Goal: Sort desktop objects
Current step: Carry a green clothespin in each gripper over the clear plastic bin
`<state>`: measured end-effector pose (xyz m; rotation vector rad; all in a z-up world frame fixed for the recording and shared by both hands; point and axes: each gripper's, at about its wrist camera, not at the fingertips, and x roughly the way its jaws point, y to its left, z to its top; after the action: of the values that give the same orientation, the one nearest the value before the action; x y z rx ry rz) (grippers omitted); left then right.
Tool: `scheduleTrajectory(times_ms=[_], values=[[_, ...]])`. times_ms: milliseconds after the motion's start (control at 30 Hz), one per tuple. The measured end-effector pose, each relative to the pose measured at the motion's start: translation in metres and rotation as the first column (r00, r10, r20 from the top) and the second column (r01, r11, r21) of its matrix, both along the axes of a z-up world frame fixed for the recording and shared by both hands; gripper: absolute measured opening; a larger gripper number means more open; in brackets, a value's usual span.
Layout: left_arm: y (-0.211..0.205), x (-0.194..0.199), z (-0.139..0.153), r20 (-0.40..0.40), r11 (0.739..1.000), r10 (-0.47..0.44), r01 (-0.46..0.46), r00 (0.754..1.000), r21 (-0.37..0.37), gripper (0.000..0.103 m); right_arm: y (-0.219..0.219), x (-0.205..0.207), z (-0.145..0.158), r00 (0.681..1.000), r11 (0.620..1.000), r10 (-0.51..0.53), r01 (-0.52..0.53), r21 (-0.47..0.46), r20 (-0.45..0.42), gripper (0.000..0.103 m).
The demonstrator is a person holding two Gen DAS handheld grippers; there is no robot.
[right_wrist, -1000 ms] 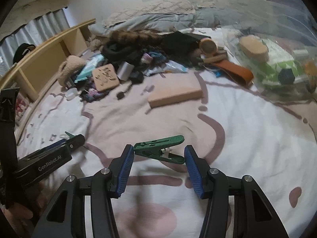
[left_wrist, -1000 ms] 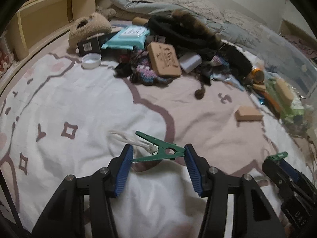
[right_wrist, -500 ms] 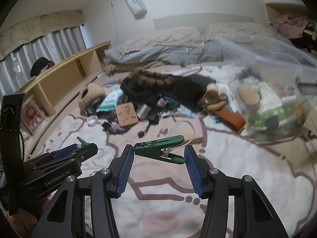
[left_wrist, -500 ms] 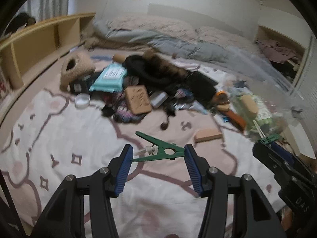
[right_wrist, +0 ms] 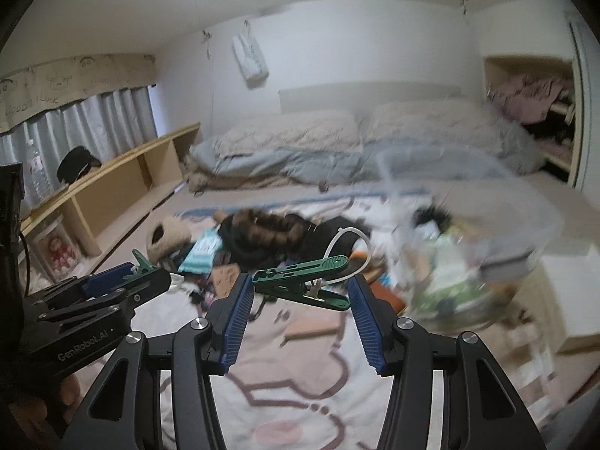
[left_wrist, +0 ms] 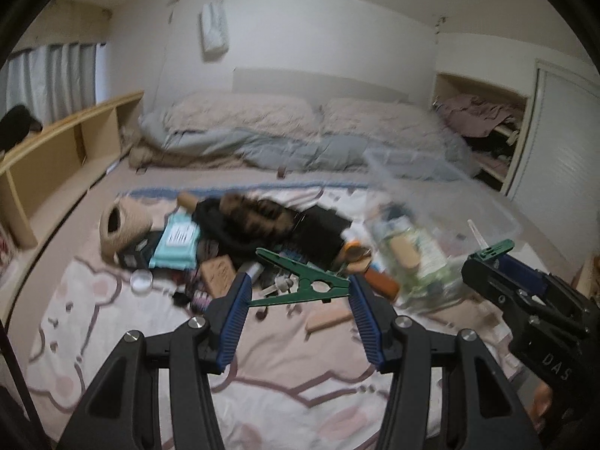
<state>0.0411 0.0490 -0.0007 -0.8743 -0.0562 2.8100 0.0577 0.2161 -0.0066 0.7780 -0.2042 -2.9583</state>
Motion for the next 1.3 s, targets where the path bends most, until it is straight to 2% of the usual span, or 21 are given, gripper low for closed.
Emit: scheduleTrajectory(times_ms=[267,467,667,1067,1167,1300], values=[[0.023,0.006,0.049,-0.058,0.999,-0.042,0.042,0.997,0.0,0.053,0.019,0.008,0.056,0.998,1.0,-0.025,0.025,0.0,-0.06,0.053],[0.038,-0.001,0.071,-0.062,0.997,-0.073,0.074,0.995,0.005,0.053,0.031,0.009,0.079,0.996,0.999,-0.051,0.051,0.004,-0.07,0.053],[0.056,-0.015,0.099,-0.115,0.992,-0.128,0.128,0.985,-0.011,0.053,0.053,0.005,0.1,0.99,0.993,-0.117,0.118,0.006,-0.074,0.053],[0.083,-0.037,0.133,-0.188,0.972,-0.234,0.234,0.954,-0.022,0.053,0.092,-0.028,0.118,0.963,0.966,-0.26,0.258,-0.026,-0.075,0.053],[0.093,-0.048,0.133,-0.202,0.97,-0.24,0.24,0.95,-0.024,0.053,0.099,-0.04,0.117,0.96,0.962,-0.272,0.271,-0.011,-0.07,0.053],[0.103,-0.07,0.126,-0.186,0.967,-0.248,0.255,0.951,0.019,0.053,0.113,-0.057,0.109,0.957,0.959,-0.283,0.284,-0.001,-0.067,0.053]])
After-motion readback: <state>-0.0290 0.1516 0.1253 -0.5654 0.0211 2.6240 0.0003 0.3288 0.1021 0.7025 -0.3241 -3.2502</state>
